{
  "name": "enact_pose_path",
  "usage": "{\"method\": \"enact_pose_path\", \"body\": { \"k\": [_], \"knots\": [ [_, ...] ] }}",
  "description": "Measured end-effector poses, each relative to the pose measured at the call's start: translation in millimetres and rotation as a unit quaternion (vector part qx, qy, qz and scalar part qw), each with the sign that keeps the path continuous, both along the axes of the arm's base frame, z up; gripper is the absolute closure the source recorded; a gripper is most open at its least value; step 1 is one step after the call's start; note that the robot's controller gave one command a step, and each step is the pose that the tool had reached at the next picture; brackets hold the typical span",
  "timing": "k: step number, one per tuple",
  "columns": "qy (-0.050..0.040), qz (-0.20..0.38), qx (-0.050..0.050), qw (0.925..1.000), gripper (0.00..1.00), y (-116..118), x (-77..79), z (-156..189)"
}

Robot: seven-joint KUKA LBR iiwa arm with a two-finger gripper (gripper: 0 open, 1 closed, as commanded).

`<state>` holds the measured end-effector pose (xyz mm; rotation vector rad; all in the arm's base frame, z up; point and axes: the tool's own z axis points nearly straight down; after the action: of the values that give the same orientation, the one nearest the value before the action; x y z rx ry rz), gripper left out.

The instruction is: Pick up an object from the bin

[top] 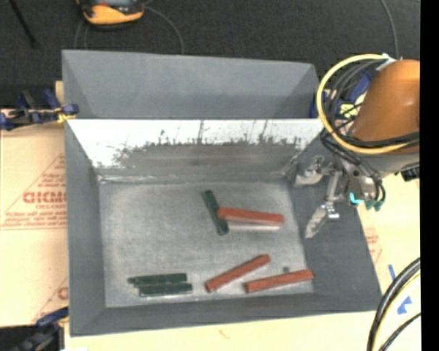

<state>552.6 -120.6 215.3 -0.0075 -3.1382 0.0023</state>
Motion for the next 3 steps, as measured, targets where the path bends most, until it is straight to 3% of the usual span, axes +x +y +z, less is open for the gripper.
{"method": "enact_pose_path", "body": {
  "k": [1, 2, 3],
  "knots": [
    [-0.0038, 0.001, -0.001, 1.0, 0.0, 0.4, 1.6, 4.4],
    [-0.0122, 0.117, -0.003, 0.993, 1.0, 18.6, 52.8, -122.0],
    [-0.0124, 0.117, -0.003, 0.993, 1.0, 18.7, 52.8, -122.0]
  ]
}}
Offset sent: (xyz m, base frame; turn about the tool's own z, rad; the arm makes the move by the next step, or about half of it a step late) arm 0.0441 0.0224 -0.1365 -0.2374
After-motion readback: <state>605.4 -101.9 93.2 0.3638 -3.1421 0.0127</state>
